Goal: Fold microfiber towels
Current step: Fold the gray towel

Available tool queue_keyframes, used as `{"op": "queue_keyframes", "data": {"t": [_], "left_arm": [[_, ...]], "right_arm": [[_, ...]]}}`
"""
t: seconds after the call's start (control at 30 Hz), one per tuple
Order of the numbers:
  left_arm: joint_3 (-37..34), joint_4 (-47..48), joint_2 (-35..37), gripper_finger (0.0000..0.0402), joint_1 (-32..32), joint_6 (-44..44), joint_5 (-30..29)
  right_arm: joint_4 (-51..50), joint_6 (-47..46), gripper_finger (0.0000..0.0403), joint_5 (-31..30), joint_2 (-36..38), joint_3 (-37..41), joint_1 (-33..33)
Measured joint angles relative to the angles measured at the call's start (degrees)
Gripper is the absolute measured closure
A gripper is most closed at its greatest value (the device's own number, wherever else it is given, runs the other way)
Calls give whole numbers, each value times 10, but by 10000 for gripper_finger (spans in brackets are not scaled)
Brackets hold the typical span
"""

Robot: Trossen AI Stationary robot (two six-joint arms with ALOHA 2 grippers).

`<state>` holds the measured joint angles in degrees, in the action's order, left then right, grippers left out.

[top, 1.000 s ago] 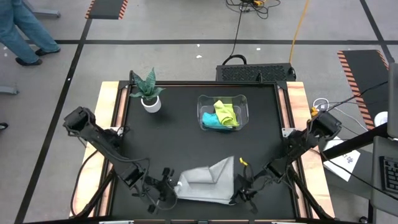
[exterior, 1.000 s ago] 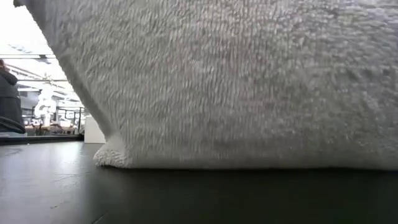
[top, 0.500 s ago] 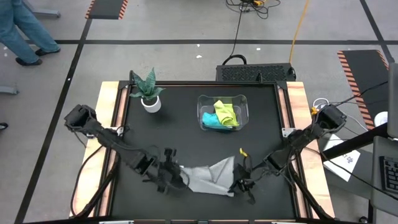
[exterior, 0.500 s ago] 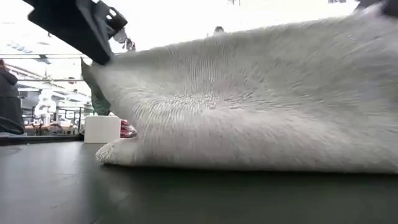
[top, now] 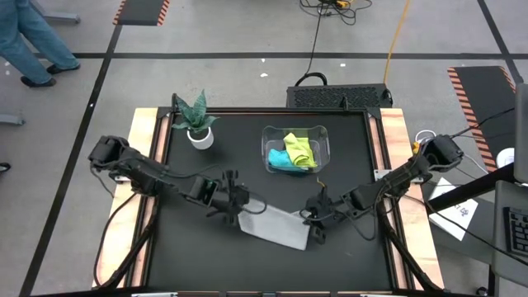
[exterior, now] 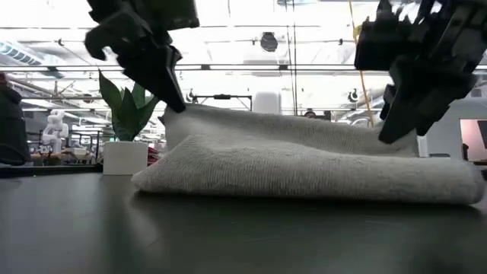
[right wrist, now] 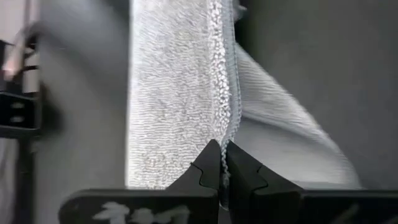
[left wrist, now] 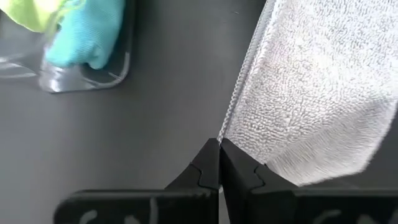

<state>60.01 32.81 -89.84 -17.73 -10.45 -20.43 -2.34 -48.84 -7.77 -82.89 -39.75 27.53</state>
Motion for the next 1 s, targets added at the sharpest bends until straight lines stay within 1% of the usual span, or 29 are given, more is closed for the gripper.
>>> {"op": "queue_keyframes", "data": {"t": [0.2,0.27,0.4,0.43,0.5,0.7,0.83,1.0], "left_arm": [[0,-5,-1,397,44,42,3],[-4,-22,-8,394,57,55,5],[-25,-59,-21,393,82,76,44],[-28,-65,-26,393,88,77,52],[-34,-64,-32,392,96,73,56],[-34,-58,-46,386,103,82,53],[-35,-55,-49,357,104,86,50],[-34,-58,-49,291,103,100,54]], "right_arm": [[-40,4,403,0,0,0,-31],[-58,5,403,1,0,0,-42],[-81,14,403,8,0,0,-63],[-86,16,403,19,0,0,-66],[-82,24,403,34,0,0,-75],[-97,63,390,42,0,1,-84],[-97,76,375,46,-1,1,-83],[-93,77,330,40,0,1,-84]]}}
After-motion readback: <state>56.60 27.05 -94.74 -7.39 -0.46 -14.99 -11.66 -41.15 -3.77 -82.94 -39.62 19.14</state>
